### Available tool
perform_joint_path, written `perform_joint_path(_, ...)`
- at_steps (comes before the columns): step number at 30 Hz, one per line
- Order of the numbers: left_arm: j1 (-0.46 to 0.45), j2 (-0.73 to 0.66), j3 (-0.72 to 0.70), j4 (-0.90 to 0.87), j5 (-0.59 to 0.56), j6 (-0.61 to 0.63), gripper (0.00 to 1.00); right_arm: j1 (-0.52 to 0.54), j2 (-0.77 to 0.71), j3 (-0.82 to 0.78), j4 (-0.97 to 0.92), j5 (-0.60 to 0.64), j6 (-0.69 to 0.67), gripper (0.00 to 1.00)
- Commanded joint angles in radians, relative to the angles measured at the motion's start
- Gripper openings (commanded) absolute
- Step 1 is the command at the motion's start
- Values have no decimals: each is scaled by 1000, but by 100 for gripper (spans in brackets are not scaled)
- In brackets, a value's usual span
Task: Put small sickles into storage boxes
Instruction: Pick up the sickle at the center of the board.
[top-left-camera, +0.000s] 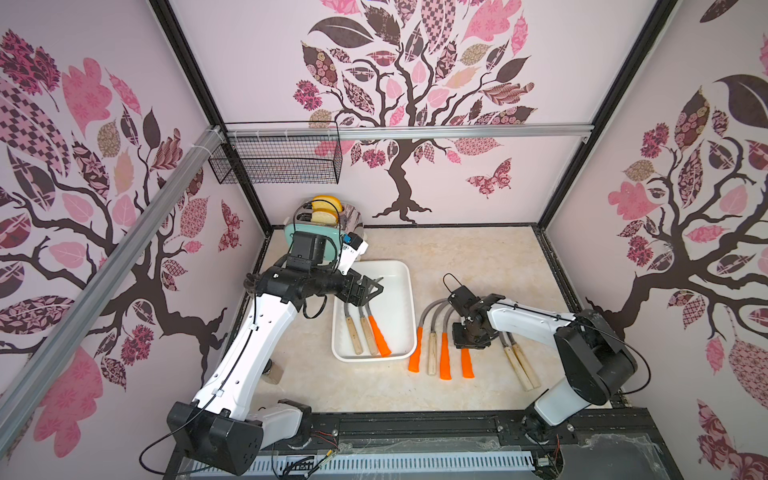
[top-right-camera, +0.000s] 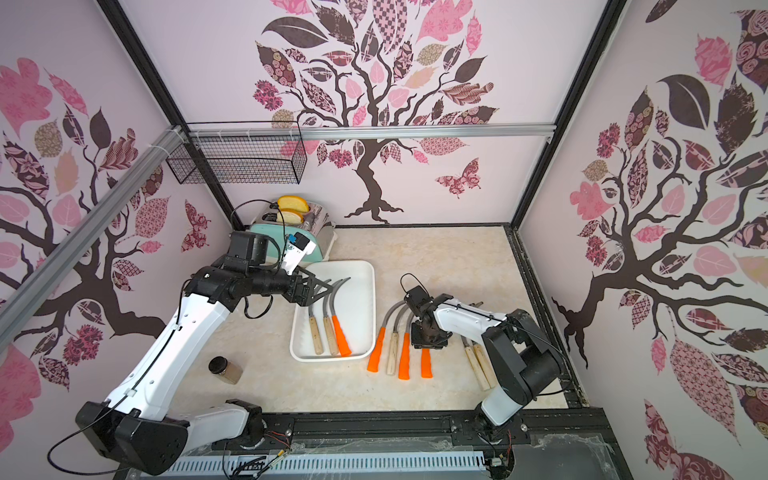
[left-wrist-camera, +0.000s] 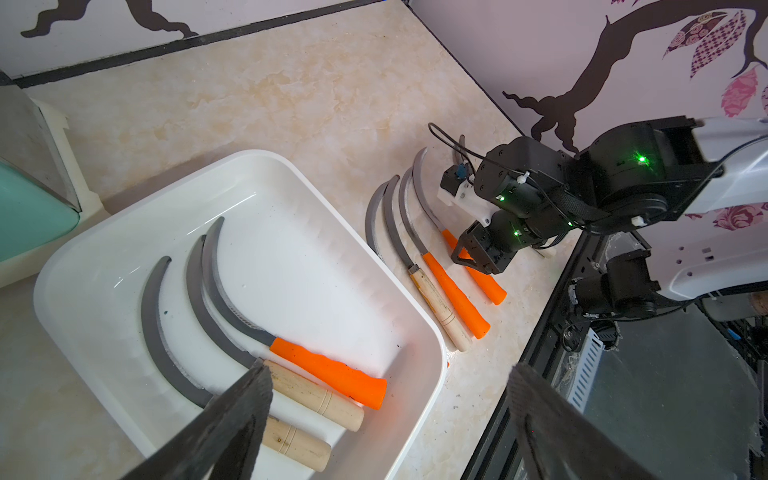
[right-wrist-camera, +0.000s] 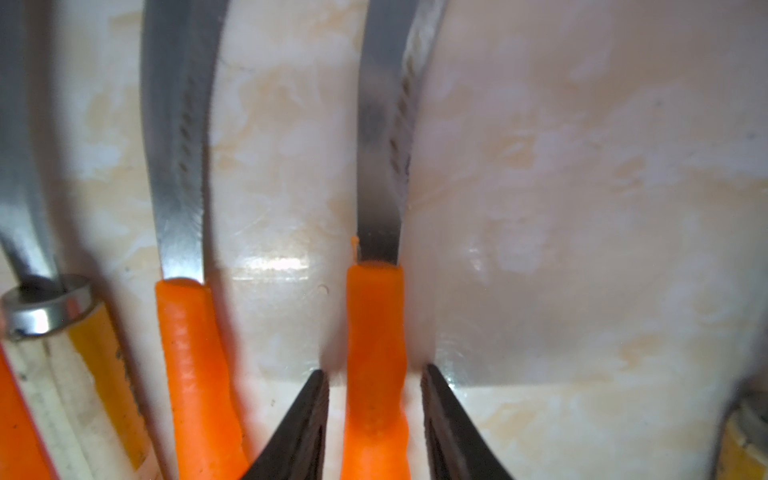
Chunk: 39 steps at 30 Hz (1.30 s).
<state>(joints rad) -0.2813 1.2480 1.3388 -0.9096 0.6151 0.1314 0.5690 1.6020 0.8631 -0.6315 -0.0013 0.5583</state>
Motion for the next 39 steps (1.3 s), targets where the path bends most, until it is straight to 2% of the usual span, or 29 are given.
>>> perform_joint_path(1,-1,5,-11,-36,50,23,93,8,46,-69,-54,-41,22,39)
perform_joint_path(6,-1,40,9,-155,123,127,93,10,60,-81,-34,-47,31,37)
perform_joint_path(10,-2,41,-5,-177,112,157,93,9,74,-82,-22,-52,33,35)
perform_joint_path(13,-3,38,-10,-180,98,167,93,9,88,-84,-15,-58,29,29)
perform_joint_path(20,-2,40,1,-175,76,169,93,10,98,-75,-12,-52,32,24)
perform_joint_path(30,-3,47,21,-152,68,145,93,9,98,-43,-23,-55,13,9)
perform_joint_path(39,-2,40,26,-139,52,133,93,8,45,13,-57,-48,7,3)
